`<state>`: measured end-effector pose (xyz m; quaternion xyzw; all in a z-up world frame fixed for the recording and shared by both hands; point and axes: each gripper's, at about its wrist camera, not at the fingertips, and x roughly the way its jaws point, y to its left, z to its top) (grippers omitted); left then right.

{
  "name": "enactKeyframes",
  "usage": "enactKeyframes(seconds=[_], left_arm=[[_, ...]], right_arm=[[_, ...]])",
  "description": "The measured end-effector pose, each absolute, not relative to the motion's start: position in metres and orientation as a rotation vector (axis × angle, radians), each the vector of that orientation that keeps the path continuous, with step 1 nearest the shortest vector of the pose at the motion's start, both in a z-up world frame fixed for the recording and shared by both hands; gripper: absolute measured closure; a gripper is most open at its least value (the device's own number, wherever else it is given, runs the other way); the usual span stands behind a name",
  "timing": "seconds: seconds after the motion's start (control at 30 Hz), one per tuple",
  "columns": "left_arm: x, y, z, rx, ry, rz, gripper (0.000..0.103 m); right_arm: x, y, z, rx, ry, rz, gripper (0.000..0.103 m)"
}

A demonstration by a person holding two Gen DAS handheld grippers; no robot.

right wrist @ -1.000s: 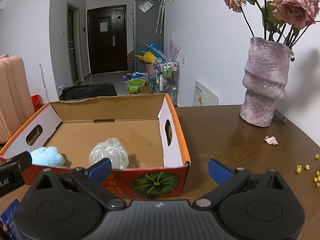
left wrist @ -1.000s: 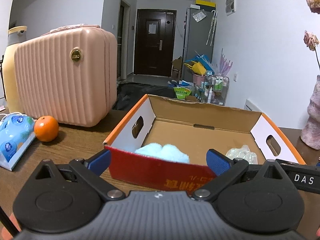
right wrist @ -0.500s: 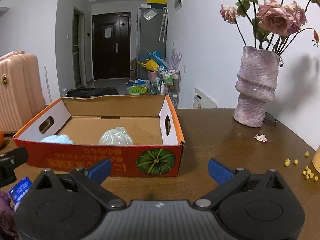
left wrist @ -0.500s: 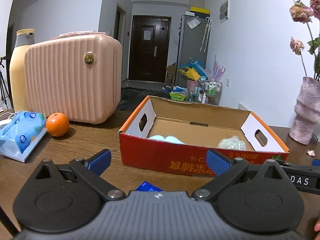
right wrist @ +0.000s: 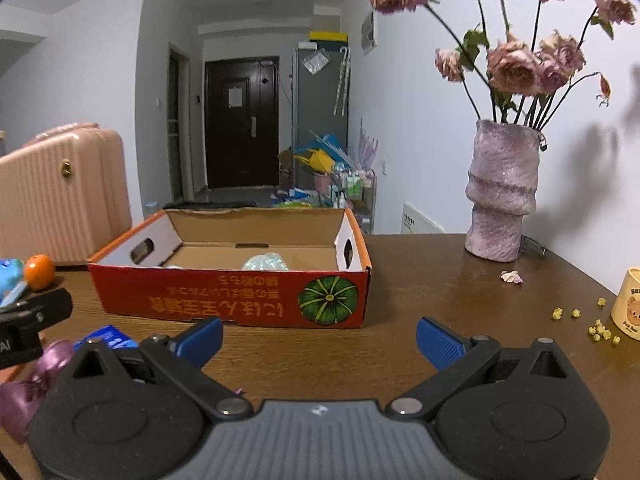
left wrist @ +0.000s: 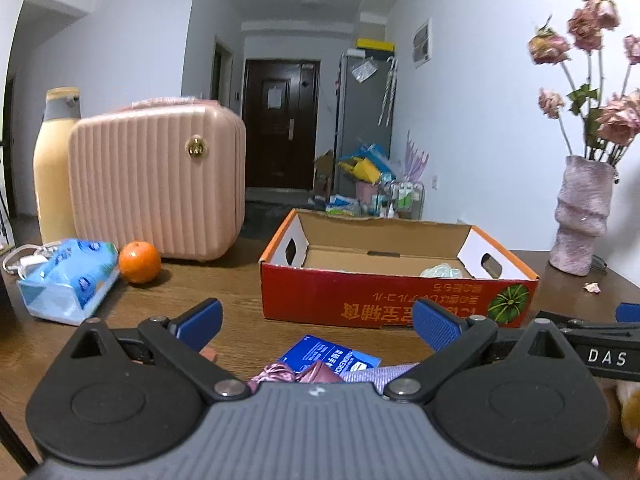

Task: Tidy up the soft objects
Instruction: 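Move both tools back toward the remaining soft items on the table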

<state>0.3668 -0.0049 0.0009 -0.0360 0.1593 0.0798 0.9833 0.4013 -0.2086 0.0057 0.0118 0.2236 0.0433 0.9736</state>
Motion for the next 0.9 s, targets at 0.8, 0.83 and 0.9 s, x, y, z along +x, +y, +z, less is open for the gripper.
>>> enactKeyframes(seconds=[0.8, 0.83, 0.9], left_arm=[[0.273, 0.007, 0.004, -0.049, 0.296, 0.044, 0.0], [0.27, 0.008, 0.003, -0.05, 0.298, 0.041, 0.0], [0.263, 0.01, 0.003, -0.055, 0.3, 0.025, 0.0]], right_arm=[[0.302, -0.205, 0.0, -0.014, 0.385, 0.191, 0.0], [0.3, -0.205, 0.0, -0.018, 0.386, 0.194, 0.0], [0.295, -0.203, -0.002, -0.025, 0.388, 0.198, 0.0]])
